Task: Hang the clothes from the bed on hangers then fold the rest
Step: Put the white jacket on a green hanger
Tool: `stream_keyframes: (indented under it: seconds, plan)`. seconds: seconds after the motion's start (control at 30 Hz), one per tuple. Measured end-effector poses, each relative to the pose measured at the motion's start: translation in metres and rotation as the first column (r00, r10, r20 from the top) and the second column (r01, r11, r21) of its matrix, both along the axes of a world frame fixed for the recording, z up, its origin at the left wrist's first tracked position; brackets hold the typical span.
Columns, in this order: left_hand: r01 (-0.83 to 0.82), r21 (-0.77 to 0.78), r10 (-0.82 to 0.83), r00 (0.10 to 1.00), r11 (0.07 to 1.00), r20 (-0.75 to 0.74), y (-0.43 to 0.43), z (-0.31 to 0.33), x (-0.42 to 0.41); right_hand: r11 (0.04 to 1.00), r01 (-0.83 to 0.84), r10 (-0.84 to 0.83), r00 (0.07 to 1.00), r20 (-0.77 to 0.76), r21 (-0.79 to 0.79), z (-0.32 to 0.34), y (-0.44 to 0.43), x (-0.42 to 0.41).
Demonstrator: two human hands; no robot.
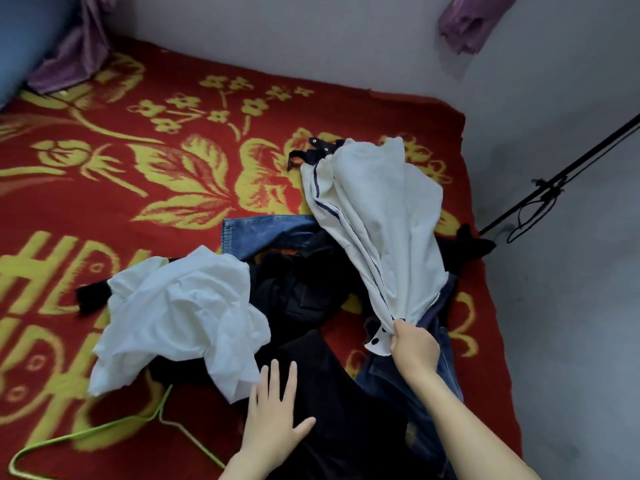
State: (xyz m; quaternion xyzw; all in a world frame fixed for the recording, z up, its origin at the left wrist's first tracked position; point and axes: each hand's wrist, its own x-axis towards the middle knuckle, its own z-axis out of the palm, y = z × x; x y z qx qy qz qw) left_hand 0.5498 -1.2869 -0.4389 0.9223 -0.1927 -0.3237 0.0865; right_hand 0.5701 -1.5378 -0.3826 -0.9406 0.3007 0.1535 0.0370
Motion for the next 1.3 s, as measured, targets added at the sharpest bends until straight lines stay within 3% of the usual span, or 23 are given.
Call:
stream_keyframes:
  seconds: [0.2, 0.33, 0.5, 0.6, 0.67, 0.8, 0.9, 0.97, 1.03, 1.1, 1.2, 1.3]
  plan:
    - [-0.037, -0.07, 0.04, 0.998, 0.997, 0.04, -0.011, 0.057, -0.053, 0.996, -0.05, 0.049, 0.999, 0.018, 0.072, 0.07, 0.042, -0.064]
    - [0.015, -0.276, 0.004, 0.998, 0.961, 0.068, -0.011, 0.103, -0.073, 0.979, -0.129, 0.11, 0.986, 0.126, 0.157, 0.123, 0.076, -0.103]
    - [0.024, -0.546, 0.039, 0.994, 0.837, 0.102, -0.004, 0.164, -0.089, 0.928, -0.266, 0.191, 0.94, 0.282, 0.259, 0.202, 0.109, -0.127]
    - [-0.009, -0.738, 0.149, 0.981, 0.675, 0.124, 0.011, 0.206, -0.1, 0.848, -0.38, 0.221, 0.887, 0.406, 0.37, 0.245, 0.125, -0.148]
    - [0.086, -0.823, 0.177, 0.959, 0.562, 0.22, 0.024, 0.232, -0.108, 0.764, -0.48, 0.248, 0.836, 0.49, 0.432, 0.27, 0.133, -0.165]
    - [0.299, -0.817, 0.165, 0.89, 0.493, 0.425, 0.043, 0.265, -0.118, 0.597, -0.545, 0.186, 0.808, 0.559, 0.589, 0.298, 0.137, -0.189]
    - [0.085, -0.888, 0.199, 0.961, 0.452, 0.194, 0.052, 0.264, -0.113, 0.544, -0.417, 0.045, 0.881, 0.471, 0.729, 0.285, 0.131, -0.192]
    - [-0.138, -0.86, 0.273, 0.962, 0.491, 0.002, 0.058, 0.244, -0.107, 0.424, -0.265, -0.183, 0.911, 0.369, 0.866, 0.264, 0.126, -0.199]
    - [-0.229, -0.805, 0.291, 0.954, 0.547, -0.073, 0.065, 0.217, -0.109, 0.365, -0.147, -0.385, 0.875, 0.293, 0.919, 0.23, 0.122, -0.21]
    - [-0.254, -0.79, 0.288, 0.952, 0.558, -0.103, 0.072, 0.196, -0.115, 0.435, -0.022, -0.514, 0.814, 0.268, 0.9, 0.188, 0.125, -0.229]
    - [-0.352, -0.808, 0.343, 0.918, 0.473, -0.199, 0.084, 0.188, -0.112, 0.603, 0.117, -0.517, 0.81, 0.275, 0.789, 0.128, 0.147, -0.258]
    - [-0.434, -0.821, 0.371, 0.88, 0.37, -0.298, 0.105, 0.199, -0.098, 0.692, 0.044, -0.417, 0.839, 0.35, 0.72, 0.099, 0.191, -0.274]
